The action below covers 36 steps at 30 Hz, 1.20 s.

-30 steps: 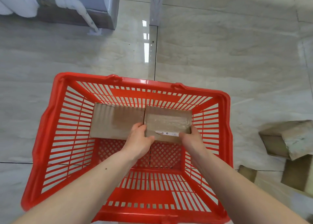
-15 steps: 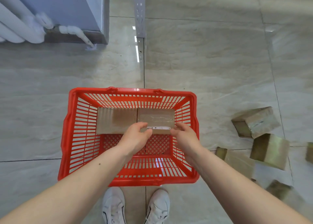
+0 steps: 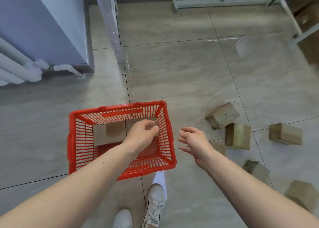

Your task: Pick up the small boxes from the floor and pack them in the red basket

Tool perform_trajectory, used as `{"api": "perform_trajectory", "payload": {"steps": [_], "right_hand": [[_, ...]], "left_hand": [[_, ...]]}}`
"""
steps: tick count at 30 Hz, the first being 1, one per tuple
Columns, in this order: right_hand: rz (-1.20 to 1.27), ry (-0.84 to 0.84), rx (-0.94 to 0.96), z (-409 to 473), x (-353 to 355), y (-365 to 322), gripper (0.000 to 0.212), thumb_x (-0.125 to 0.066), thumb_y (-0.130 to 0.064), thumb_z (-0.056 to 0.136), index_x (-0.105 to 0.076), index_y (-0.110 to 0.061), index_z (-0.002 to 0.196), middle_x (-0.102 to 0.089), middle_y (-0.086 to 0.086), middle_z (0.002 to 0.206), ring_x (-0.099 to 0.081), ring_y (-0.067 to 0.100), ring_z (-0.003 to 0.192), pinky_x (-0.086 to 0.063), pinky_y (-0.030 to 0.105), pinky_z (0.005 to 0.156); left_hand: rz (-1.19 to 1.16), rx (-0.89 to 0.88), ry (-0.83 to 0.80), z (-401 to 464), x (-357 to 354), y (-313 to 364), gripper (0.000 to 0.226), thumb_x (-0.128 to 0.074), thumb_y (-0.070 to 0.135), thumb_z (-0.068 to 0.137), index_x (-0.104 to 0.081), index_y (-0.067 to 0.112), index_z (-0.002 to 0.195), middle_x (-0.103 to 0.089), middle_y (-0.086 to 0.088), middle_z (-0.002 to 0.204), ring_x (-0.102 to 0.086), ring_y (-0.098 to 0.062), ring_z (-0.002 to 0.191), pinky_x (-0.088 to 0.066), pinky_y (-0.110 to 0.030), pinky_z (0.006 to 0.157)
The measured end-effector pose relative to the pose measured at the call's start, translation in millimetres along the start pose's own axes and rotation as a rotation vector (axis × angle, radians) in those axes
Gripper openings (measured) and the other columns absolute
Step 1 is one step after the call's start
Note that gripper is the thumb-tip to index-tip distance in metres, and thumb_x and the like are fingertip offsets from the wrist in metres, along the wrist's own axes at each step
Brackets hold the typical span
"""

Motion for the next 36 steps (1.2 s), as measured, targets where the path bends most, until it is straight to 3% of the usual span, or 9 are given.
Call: {"api": "perform_trajectory", "payload": {"steps": [2, 6, 10, 13, 16, 20, 27, 33, 36], "right_hand": [[0.037, 0.032, 0.005, -13.1, 14.5, 4.7, 0.031, -0.054, -0.014, 0.098, -0.054, -0.008, 0.128, -0.062, 0.0, 0.097, -0.061, 0.017, 0.096, -0.051, 0.035, 0.08], [0.15, 0.114, 0.012, -40.7, 44.9, 20.9, 0.021, -0.055, -0.013, 0.096, -0.062, -0.01, 0.116, -0.063, 0.002, 0.095, -0.063, 0.019, 0.095, -0.05, 0.031, 0.07], [0.249, 0.162, 0.022, -67.2, 77.9, 45.8, 0.018, -0.056, -0.012, 0.095, -0.063, -0.011, 0.112, -0.063, 0.002, 0.096, -0.064, 0.018, 0.095, -0.05, 0.032, 0.073], [0.325, 0.204, 0.015, -83.1, 108.4, 74.6, 0.019, -0.057, -0.013, 0.094, -0.065, -0.011, 0.111, -0.065, 0.003, 0.1, -0.064, 0.019, 0.098, -0.051, 0.032, 0.073], [0.384, 0.245, -0.004, -98.8, 144.9, 108.7, 0.02, -0.057, -0.013, 0.094, -0.065, -0.013, 0.112, -0.065, 0.002, 0.101, -0.065, 0.017, 0.098, -0.052, 0.031, 0.073], [0.459, 0.319, -0.033, -114.3, 203.5, 159.9, 0.019, -0.058, -0.012, 0.093, -0.065, -0.012, 0.111, -0.065, 0.002, 0.099, -0.064, 0.018, 0.096, -0.052, 0.03, 0.071], [0.558, 0.381, -0.072, -143.8, 312.1, 254.6, 0.02, -0.058, -0.014, 0.093, -0.064, -0.014, 0.112, -0.065, 0.001, 0.1, -0.066, 0.018, 0.101, -0.053, 0.035, 0.079], [0.564, 0.423, -0.11, -169.9, 413.9, 329.4, 0.01, -0.058, -0.015, 0.092, -0.064, -0.019, 0.099, -0.066, 0.0, 0.1, -0.066, 0.019, 0.103, -0.054, 0.037, 0.086], [0.563, 0.441, -0.129, -180.7, 459.3, 359.9, 0.008, -0.059, -0.013, 0.092, -0.063, -0.02, 0.094, -0.065, -0.001, 0.097, -0.065, 0.017, 0.098, -0.053, 0.038, 0.088]], "left_hand": [[0.02, -0.038, -0.015, -11.0, -6.1, 9.5, 0.038, -0.052, 0.03, 0.098, -0.056, 0.016, 0.133, -0.06, 0.006, 0.123, -0.051, -0.007, 0.103, -0.037, -0.025, 0.086], [0.077, -0.098, -0.05, -33.9, -23.6, 24.6, 0.03, -0.054, 0.028, 0.096, -0.062, 0.017, 0.123, -0.063, 0.008, 0.115, -0.059, -0.009, 0.101, -0.044, -0.022, 0.079], [0.158, -0.139, -0.104, -52.8, -57.6, 35.0, 0.033, -0.058, 0.03, 0.091, -0.066, 0.018, 0.121, -0.069, 0.003, 0.116, -0.065, -0.015, 0.105, -0.051, -0.037, 0.098], [0.209, -0.183, -0.146, -68.0, -95.6, 43.5, 0.033, -0.057, 0.025, 0.093, -0.065, 0.013, 0.123, -0.068, -0.001, 0.117, -0.063, -0.016, 0.106, -0.05, -0.033, 0.095], [0.247, -0.212, -0.206, -85.2, -142.7, 45.3, 0.031, -0.059, 0.024, 0.093, -0.066, 0.012, 0.121, -0.067, -0.001, 0.114, -0.061, -0.015, 0.102, -0.046, -0.026, 0.083], [0.313, -0.223, -0.273, -109.9, -212.3, 42.4, 0.019, -0.06, 0.024, 0.09, -0.069, 0.019, 0.106, -0.068, 0.005, 0.101, -0.061, -0.016, 0.092, -0.047, -0.029, 0.081], [0.398, -0.234, -0.359, -166.7, -340.9, 36.8, 0.022, -0.058, 0.023, 0.091, -0.067, 0.02, 0.111, -0.064, 0.004, 0.102, -0.057, -0.015, 0.088, -0.049, -0.031, 0.084], [0.418, -0.266, -0.408, -214.8, -461.4, 39.9, 0.007, -0.058, 0.019, 0.091, -0.063, 0.022, 0.092, -0.064, 0.002, 0.095, -0.054, -0.016, 0.082, -0.045, -0.029, 0.079], [0.439, -0.258, -0.439, -235.5, -515.0, 40.1, 0.009, -0.058, 0.019, 0.091, -0.065, 0.02, 0.095, -0.065, 0.001, 0.094, -0.053, -0.016, 0.08, -0.046, -0.029, 0.076]]}}
Point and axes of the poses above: each hand's wrist, its own z-axis towards the middle knuckle, its own x-axis out of the back of the hand, y = z × x, the point moved 5 cm from there along z, towards the middle knuckle
